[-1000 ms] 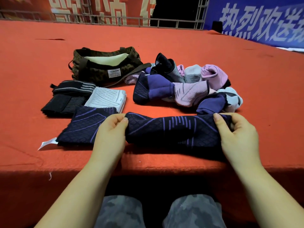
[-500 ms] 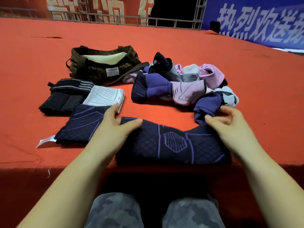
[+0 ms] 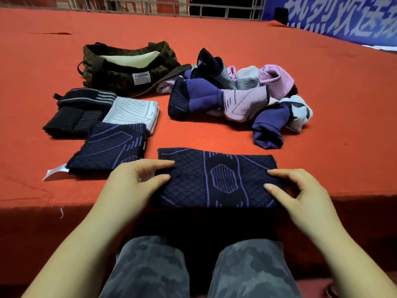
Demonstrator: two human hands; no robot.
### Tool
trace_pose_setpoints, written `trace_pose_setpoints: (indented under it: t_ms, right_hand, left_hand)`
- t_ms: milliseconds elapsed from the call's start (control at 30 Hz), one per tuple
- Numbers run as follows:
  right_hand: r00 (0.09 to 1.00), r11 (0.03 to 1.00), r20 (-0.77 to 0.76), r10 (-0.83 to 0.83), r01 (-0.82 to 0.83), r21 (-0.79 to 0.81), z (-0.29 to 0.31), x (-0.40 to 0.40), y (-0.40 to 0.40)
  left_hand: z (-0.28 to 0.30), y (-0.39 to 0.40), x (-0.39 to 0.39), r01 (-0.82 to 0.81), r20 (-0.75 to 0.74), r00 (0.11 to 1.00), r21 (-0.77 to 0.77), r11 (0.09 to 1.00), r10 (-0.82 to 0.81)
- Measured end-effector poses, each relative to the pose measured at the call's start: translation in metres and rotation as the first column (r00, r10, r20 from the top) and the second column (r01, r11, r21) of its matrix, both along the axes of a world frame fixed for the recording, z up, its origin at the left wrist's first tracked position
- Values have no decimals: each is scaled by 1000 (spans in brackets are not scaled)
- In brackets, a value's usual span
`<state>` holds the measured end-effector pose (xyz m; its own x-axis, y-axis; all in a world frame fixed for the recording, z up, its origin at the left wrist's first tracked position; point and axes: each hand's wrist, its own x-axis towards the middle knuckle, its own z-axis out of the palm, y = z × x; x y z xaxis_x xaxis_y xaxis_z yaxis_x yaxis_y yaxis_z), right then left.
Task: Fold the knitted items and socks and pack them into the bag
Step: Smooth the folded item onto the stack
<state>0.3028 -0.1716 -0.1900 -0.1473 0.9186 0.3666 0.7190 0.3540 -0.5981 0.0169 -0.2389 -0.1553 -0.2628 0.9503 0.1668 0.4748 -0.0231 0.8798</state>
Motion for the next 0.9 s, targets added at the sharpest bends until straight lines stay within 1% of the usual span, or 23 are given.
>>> trace_pose_setpoints:
  t_ms: [67, 167, 233, 267, 333, 400, 433, 500, 567, 633, 667, 733, 767, 833, 900]
  right_hand:
    - [1000, 1000, -8, -14, 14, 27, 1, 0, 0]
    - [1000, 997, 21, -1, 0, 83, 5, 1, 0]
    - [999, 990, 45, 9, -15, 141, 9, 2, -1]
    - [999, 986, 33, 7, -13, 168, 10, 2, -1]
    - [1000, 975, 18, -4, 0, 224, 14, 0, -2]
    - [1000, 965, 1, -6, 6, 263, 15, -1, -3]
    - [999, 966, -45, 10, 2, 257, 17, -2, -4]
    - [970, 983, -233, 71, -29, 182, 27, -6, -7]
    - [902, 994, -418, 102, -78, 76, 38, -10, -10]
    - [843, 994, -528, 105, -109, 23, 49, -14, -10]
    - [825, 994, -557, 95, -111, 6, 53, -16, -10]
    - [842, 997, -535, 68, -81, -1, 58, -19, -4]
    - [864, 998, -502, 47, -57, -5, 58, -21, 1]
    - [907, 1000, -422, 9, -16, -14, 59, -24, 14]
    - [945, 999, -324, -36, 32, -16, 60, -29, 31]
  left_hand:
    - [-1, -1, 1, -26, -26, 999, -8, 1000, 26]
    - [-2, -3, -1, -79, -195, 978, 1, 997, 78]
    - [-1, -4, -4, -112, -304, 945, 54, 992, 123]
    - [0, -5, -4, -125, -352, 924, 99, 987, 152]
    - [3, -5, -5, -130, -411, 890, 190, 973, 199]
    - [4, -4, -7, -130, -411, 881, 261, 957, 232]
    - [4, -4, -7, -134, -404, 880, 292, 947, 249]
    - [7, -5, -6, -131, -369, 890, 352, 927, 266]
    - [16, -8, -3, -130, -221, 952, 335, 933, 212]
    - [23, -7, -3, -142, -63, 984, 268, 953, 164]
    - [26, -6, -3, -151, -20, 987, 250, 956, 161]
    - [31, 0, -5, -178, -5, 983, 221, 959, 184]
    - [33, 4, -7, -198, -51, 976, 197, 960, 211]
    - [35, 15, -8, -236, -193, 946, 139, 962, 260]
    - [34, 30, -6, -255, -265, 926, 83, 963, 268]
